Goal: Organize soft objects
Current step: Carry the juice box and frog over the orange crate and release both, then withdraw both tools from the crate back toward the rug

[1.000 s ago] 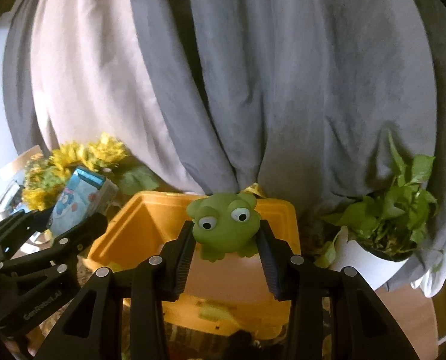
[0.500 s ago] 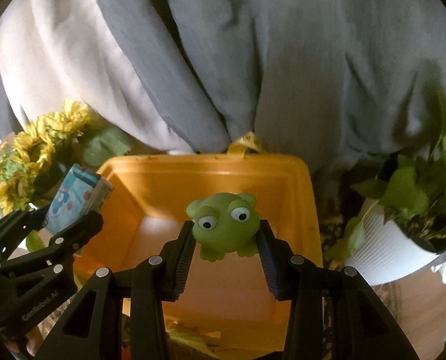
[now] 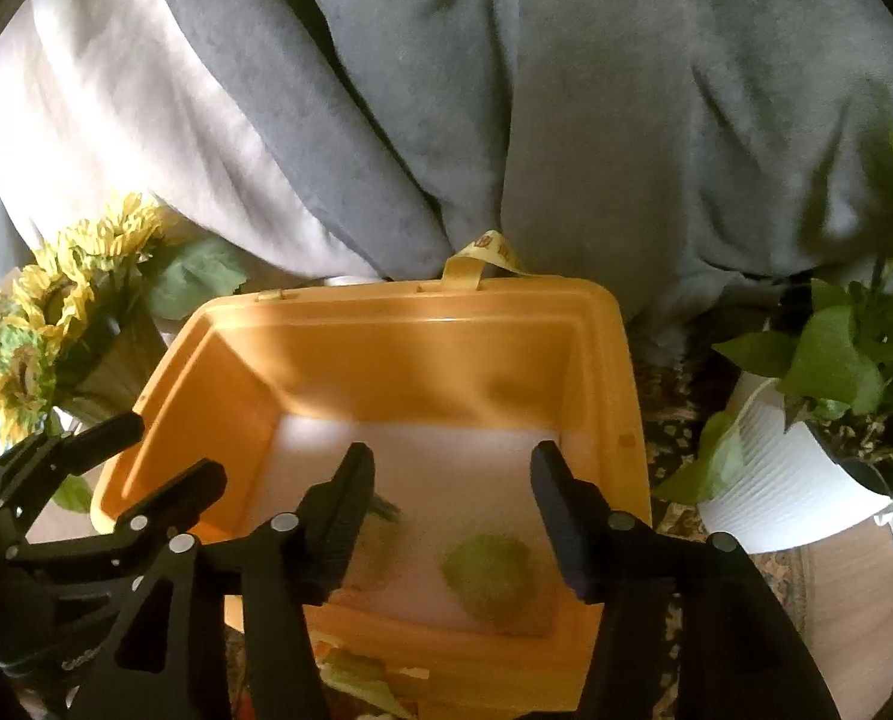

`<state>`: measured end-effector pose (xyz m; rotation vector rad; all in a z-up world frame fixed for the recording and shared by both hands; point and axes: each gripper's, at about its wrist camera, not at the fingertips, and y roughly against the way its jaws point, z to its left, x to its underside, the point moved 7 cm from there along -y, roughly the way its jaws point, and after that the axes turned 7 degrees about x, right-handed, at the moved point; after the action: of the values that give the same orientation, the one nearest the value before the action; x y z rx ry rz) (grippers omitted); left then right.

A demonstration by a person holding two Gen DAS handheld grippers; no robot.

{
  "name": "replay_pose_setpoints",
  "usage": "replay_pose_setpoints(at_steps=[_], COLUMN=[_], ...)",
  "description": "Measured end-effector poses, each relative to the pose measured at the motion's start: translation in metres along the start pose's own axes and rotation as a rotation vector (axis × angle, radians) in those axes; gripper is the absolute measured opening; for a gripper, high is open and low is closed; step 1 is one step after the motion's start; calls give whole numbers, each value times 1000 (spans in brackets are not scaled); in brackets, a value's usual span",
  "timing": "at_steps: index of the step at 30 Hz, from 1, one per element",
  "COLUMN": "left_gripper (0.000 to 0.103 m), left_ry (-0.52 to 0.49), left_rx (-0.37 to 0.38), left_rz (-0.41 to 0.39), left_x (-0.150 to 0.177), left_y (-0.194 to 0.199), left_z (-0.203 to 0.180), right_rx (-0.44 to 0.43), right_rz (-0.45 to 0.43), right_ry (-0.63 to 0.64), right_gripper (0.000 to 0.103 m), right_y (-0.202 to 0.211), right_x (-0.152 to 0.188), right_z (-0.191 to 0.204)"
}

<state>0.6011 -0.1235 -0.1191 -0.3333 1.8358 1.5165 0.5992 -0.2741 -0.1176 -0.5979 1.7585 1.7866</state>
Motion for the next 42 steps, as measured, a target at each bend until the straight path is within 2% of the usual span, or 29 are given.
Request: replay_pose_setpoints(at_steps=[5,13,19,23,27,32,42], left_gripper=[82,93,101,101,101,101,101], left_ry=[20,39,37,38,36,33,116], left_rx=[4,-26,-62,-86,-101,-120,-136], left_rz=[-26,-150,-260,-303,-312,-301,-290], left_x=[4,16,29,43,62,87,138], left_y=[20,85,140,167,184,197,202], left_z=[-1,-10,-18,-23,-27,-37,-48], right_rx=[32,91,99,99,118,150,225], right_rz=[-41,-183,-264,-294,-330,-327,-347], right_ry=[-13,-27,-39,-41,-26,-17,-60], right_gripper=[64,80,85,88,89,89,89], right_y=[22,89,138,163,183,196,219], right_x=[-1,1,15,30,50,76,126], right_z=[-4,-10,-11,-11,-11,-15,-35])
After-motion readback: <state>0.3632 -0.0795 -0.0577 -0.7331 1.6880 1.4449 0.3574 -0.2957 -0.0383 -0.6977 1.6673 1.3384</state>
